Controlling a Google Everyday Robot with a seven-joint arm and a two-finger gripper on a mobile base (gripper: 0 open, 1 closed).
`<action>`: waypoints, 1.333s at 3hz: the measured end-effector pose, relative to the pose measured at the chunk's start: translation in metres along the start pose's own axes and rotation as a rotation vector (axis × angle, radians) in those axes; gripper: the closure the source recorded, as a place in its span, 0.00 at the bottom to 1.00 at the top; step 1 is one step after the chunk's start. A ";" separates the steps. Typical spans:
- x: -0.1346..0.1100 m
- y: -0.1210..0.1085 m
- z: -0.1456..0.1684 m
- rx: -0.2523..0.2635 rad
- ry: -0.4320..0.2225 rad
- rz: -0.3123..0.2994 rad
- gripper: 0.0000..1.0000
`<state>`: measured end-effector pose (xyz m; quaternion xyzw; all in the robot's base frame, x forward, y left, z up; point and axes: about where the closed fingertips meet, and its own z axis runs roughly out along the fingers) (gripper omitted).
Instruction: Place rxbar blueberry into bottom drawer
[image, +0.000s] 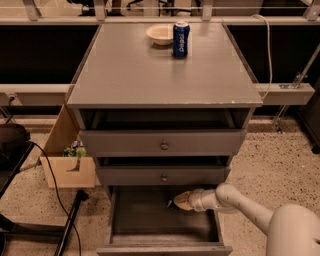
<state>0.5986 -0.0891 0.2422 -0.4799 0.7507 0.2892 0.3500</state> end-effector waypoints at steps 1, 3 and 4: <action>0.005 0.003 0.005 -0.018 -0.012 -0.010 1.00; 0.014 0.016 0.008 -0.068 -0.020 -0.031 1.00; 0.018 0.024 0.006 -0.085 -0.010 -0.050 1.00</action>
Offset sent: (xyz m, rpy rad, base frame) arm -0.0129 0.0004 -0.0145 0.0308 -0.0040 0.0617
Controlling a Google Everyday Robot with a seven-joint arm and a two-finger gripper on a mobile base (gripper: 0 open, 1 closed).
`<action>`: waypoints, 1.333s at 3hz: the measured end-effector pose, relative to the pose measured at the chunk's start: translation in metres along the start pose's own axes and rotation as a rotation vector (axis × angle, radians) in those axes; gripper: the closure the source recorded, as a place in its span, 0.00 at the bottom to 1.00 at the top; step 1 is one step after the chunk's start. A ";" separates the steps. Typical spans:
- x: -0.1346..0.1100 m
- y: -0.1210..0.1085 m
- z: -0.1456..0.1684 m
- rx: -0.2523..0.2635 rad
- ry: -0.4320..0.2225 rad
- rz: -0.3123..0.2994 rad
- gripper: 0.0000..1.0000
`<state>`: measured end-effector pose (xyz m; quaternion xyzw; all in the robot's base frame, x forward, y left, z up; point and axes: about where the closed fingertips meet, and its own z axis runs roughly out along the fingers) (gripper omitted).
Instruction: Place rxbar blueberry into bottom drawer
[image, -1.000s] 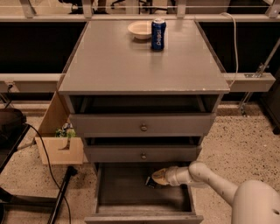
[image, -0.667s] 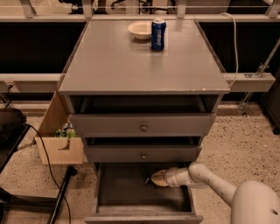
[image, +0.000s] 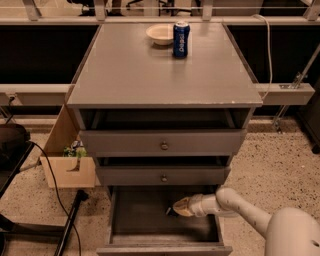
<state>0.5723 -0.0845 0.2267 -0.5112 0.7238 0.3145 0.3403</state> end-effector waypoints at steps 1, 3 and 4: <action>0.005 0.009 -0.001 0.010 0.033 -0.056 1.00; 0.024 0.013 0.003 0.137 0.146 -0.199 1.00; 0.032 0.012 0.006 0.178 0.206 -0.258 1.00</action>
Offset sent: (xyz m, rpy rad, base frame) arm -0.0184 -0.0135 -0.0158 -0.1806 -0.1921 -0.0068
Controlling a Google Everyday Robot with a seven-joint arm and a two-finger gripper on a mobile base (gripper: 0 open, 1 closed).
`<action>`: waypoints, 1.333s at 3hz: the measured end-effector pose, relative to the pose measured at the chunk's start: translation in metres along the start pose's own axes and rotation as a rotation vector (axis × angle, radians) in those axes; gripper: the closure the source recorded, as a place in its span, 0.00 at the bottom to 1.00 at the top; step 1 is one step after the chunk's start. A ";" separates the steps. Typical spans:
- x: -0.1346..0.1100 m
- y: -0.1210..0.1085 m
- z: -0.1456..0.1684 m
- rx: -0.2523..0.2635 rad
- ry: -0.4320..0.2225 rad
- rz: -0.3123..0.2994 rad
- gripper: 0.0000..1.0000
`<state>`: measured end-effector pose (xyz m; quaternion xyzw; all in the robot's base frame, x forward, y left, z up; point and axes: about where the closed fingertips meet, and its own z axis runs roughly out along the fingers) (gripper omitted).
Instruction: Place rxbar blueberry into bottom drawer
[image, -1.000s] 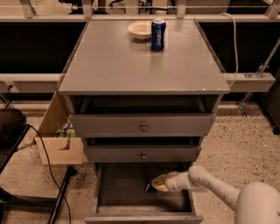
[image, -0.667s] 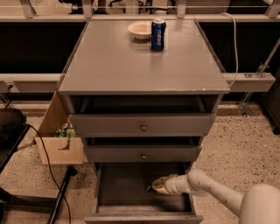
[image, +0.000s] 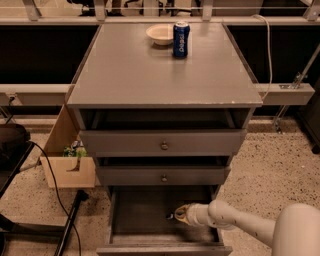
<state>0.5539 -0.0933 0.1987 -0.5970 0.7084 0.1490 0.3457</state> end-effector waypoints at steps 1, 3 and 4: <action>0.010 0.004 0.005 -0.005 0.067 -0.059 1.00; 0.010 0.009 0.004 0.023 0.063 -0.092 1.00; 0.010 0.015 0.003 0.043 0.057 -0.118 1.00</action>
Offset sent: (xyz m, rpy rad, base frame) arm -0.0030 -0.0099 -0.0139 -0.1215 -0.0251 0.0479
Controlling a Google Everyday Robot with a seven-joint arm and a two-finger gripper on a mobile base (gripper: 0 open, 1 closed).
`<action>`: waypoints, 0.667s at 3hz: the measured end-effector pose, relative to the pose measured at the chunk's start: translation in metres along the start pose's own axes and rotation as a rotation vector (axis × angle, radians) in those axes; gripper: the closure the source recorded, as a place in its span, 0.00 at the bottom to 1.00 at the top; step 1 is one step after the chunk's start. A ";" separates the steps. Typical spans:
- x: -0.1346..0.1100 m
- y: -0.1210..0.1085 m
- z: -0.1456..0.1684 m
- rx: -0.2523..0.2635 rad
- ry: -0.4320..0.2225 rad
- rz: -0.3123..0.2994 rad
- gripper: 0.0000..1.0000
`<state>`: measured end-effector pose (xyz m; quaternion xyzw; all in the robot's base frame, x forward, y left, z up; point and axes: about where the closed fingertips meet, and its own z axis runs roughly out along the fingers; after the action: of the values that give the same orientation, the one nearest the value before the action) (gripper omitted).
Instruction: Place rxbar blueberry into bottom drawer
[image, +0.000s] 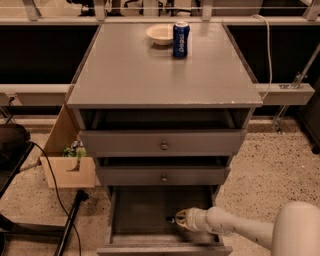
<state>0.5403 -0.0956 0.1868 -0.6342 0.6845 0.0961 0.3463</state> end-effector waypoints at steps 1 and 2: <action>0.000 0.007 -0.003 0.011 -0.004 -0.021 1.00; 0.001 0.015 -0.004 0.005 -0.001 -0.040 1.00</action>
Offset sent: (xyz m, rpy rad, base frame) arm -0.0243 -0.0045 -0.0036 -0.0305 -0.0346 0.0442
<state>0.5247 -0.0960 0.1847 -0.6470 0.6718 0.0878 0.3498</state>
